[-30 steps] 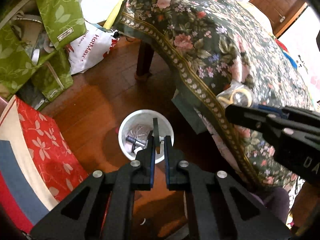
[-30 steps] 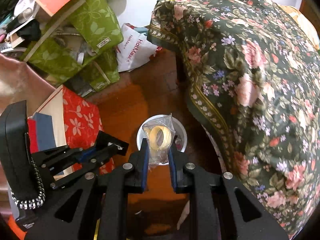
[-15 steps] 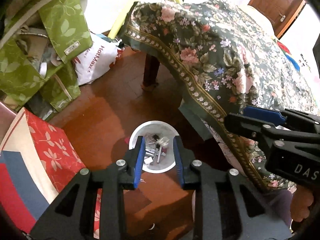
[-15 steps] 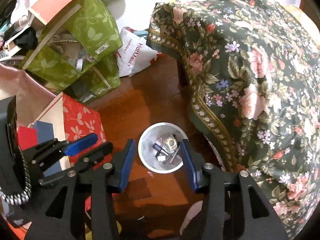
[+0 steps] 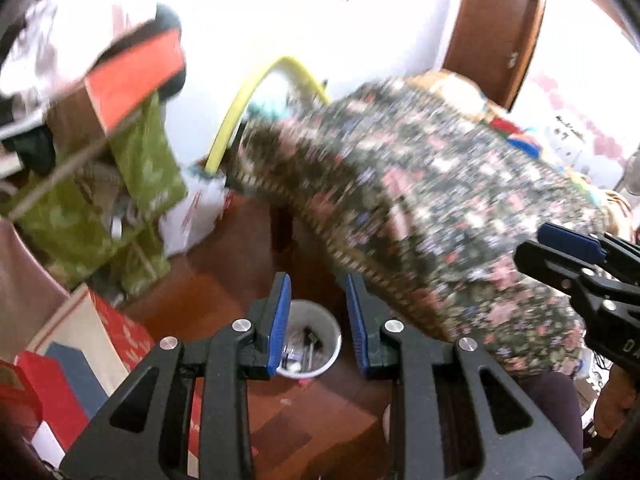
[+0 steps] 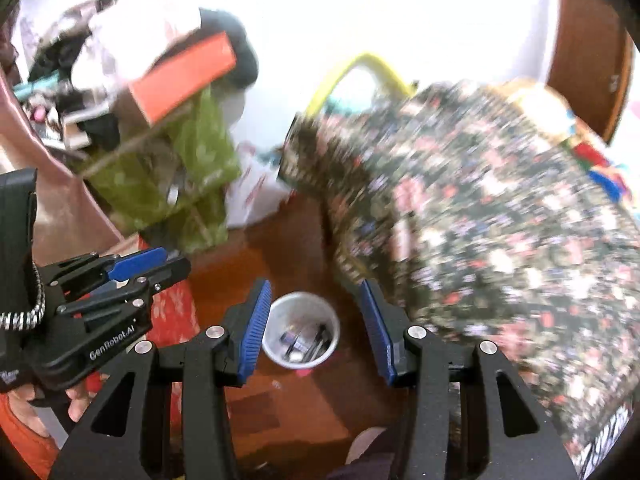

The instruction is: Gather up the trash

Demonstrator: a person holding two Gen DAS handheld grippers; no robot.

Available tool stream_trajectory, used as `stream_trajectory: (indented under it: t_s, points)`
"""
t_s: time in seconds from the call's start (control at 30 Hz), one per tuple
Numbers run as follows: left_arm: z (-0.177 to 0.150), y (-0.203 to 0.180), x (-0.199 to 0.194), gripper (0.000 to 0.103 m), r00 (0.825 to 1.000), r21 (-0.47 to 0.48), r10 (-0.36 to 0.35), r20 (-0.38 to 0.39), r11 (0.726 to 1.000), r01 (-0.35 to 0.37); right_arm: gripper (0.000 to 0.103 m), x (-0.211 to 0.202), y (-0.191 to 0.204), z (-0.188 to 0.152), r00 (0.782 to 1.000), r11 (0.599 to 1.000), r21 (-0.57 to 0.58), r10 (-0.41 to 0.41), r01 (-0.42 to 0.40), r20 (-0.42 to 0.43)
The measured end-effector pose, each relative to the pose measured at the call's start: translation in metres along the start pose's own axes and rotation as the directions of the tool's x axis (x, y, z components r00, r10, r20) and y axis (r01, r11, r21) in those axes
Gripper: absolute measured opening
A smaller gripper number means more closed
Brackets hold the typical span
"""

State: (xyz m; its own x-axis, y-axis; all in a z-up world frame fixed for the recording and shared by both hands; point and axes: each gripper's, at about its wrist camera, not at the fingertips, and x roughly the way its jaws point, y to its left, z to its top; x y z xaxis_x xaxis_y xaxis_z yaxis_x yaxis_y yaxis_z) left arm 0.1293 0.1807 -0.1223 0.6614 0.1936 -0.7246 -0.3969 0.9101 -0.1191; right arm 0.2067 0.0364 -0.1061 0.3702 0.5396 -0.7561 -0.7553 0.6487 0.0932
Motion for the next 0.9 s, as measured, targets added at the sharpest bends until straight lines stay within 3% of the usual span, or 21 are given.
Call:
stream_trajectory:
  t_s: [0.2,0.3,0.5,0.6,0.67,0.8,0.87,0.9]
  points:
    - [0.001,-0.042,-0.071,0.027,0.989,0.097,-0.079,0.124,0.993,0.067,0.043,-0.1,-0.007,-0.023,0.974,0.989,0.1,-0.127,0.11,0.186]
    - [-0.006,-0.06,-0.11,0.027,0.97,0.135,-0.17,0.176,0.98,0.147,0.043,-0.151,-0.008,-0.039,0.938,0.971,0.179,-0.203,0.156,0.282]
    - [-0.032,-0.081,-0.183,0.027,0.917,0.23,-0.265,0.3,0.952,0.2,0.043,-0.219,0.007,-0.072,0.846,0.933,0.281,-0.328,0.223,0.42]
    - [-0.048,-0.087,-0.204,0.027,0.902,0.267,-0.276,0.331,0.944,0.191,0.043,-0.237,0.019,-0.09,0.811,0.916,0.31,-0.377,0.255,0.448]
    - [-0.058,-0.088,-0.213,0.033,0.898,0.277,-0.278,0.342,0.943,0.186,0.047,-0.24,0.025,-0.1,0.808,0.911,0.322,-0.385,0.256,0.447]
    - [-0.077,-0.085,-0.219,0.065,0.901,0.281,-0.271,0.339,0.943,0.178,0.064,-0.237,0.038,-0.113,0.802,0.906,0.317,-0.402,0.28,0.441]
    - [-0.083,-0.083,-0.22,0.078,0.904,0.283,-0.256,0.343,0.946,0.16,0.086,-0.24,0.042,-0.12,0.793,0.9,0.318,-0.42,0.299,0.441]
    - [-0.085,-0.081,-0.219,0.086,0.905,0.275,-0.243,0.348,0.95,0.149,0.091,-0.24,0.044,-0.123,0.794,0.898,0.326,-0.42,0.295,0.44]
